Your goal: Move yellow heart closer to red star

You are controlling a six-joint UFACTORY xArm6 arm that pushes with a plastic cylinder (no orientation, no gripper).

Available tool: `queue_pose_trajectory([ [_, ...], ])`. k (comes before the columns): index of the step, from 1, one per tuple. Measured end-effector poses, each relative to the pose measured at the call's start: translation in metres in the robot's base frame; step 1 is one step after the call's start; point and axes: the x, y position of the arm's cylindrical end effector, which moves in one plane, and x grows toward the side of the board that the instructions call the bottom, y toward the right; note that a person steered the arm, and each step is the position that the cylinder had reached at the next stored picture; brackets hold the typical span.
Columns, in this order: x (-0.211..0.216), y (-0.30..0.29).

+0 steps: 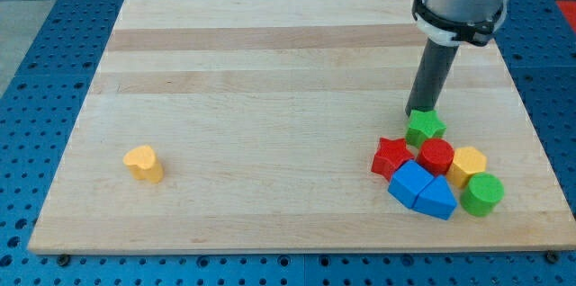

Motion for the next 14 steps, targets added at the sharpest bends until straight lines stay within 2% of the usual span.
queue_pose_trajectory([
  [2, 0.004, 0.000],
  [3, -0.010, -0.064],
  [6, 0.023, -0.321],
  [7, 0.026, -0.362],
  [9, 0.070, -0.379],
  [10, 0.070, -0.378],
  [12, 0.070, -0.327],
  [14, 0.087, -0.311],
])
